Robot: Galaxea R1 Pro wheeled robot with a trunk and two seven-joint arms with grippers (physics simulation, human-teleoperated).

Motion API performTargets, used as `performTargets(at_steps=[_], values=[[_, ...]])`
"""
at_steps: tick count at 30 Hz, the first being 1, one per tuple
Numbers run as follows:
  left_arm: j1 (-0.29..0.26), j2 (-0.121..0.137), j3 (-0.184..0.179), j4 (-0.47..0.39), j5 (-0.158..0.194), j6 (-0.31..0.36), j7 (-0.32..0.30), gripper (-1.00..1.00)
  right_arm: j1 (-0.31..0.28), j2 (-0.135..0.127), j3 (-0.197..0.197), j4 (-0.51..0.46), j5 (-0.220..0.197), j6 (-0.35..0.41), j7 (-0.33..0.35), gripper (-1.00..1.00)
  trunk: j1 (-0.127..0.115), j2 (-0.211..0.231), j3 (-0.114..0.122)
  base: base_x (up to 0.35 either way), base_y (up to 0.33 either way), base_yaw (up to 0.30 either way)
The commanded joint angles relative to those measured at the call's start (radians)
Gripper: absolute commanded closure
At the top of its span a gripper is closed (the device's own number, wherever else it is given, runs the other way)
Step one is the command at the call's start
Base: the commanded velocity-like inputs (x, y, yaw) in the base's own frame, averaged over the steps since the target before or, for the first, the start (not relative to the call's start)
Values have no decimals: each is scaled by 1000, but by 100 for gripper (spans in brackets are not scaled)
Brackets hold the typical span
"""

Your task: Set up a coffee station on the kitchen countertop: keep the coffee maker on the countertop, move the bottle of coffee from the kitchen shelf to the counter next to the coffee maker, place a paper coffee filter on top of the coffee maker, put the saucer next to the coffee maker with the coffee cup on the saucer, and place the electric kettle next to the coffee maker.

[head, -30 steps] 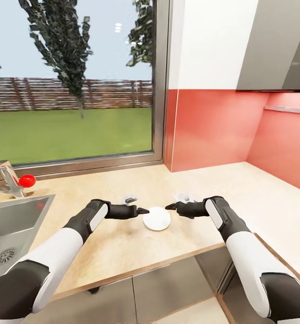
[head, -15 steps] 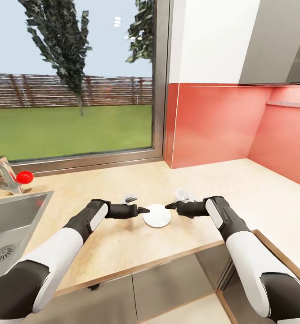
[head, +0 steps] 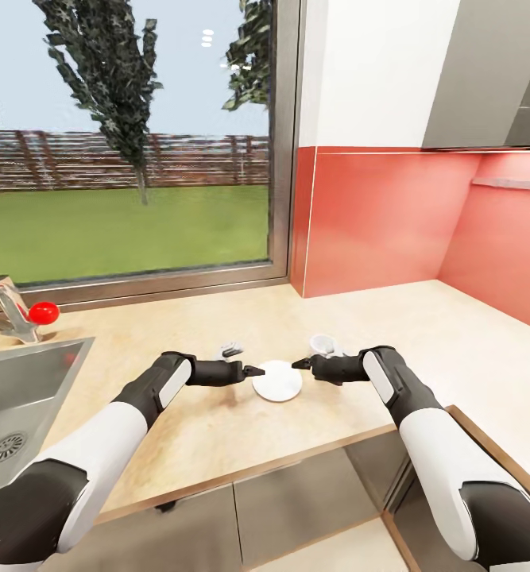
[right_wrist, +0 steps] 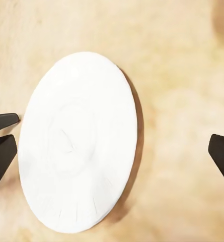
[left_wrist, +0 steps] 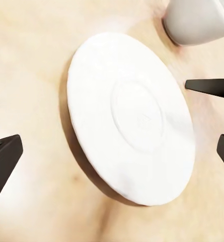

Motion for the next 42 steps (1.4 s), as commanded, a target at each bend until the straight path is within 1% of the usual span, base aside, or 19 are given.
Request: performTargets(at_steps=[1, 3, 15, 18, 21, 30, 38, 42], values=[[-1, 0, -4, 1, -3, 6, 3, -100, 0, 0, 1, 1, 15, 6, 3, -100, 4, -8, -5, 0, 0, 0], [-1, 0, -4, 1, -3, 5, 3, -100, 0, 0, 1, 1, 15, 6, 3, -100, 12, -22, -11, 0, 0, 0], [-1, -1, -6, 1, -3, 6, 3, -100, 0, 0, 1, 1, 15, 6, 3, -100, 12, -22, -11, 0, 0, 0], [-1, -7, -6, -1, -2, 7, 3, -100, 0, 0, 1, 1, 15, 6, 3, -100, 12, -22, -11, 0, 0, 0], [-1, -24, -5, -2, -2, 7, 3, -100, 0, 0, 1, 1, 15, 6, 3, -100, 12, -22, -11, 0, 0, 0], [-1, -31, -4, -2, 0, 8, -2, -100, 0, 0, 1, 1, 15, 6, 3, -100, 12, -22, -11, 0, 0, 0], [-1, -32, -4, -2, 0, 8, -2, -100, 0, 0, 1, 1, 14, 6, 3, -100, 12, -22, -11, 0, 0, 0], [-1, -32, -3, -2, 0, 8, -2, -100, 0, 5, 2, 1, 13, 6, 3, -100, 12, -22, -11, 0, 0, 0]])
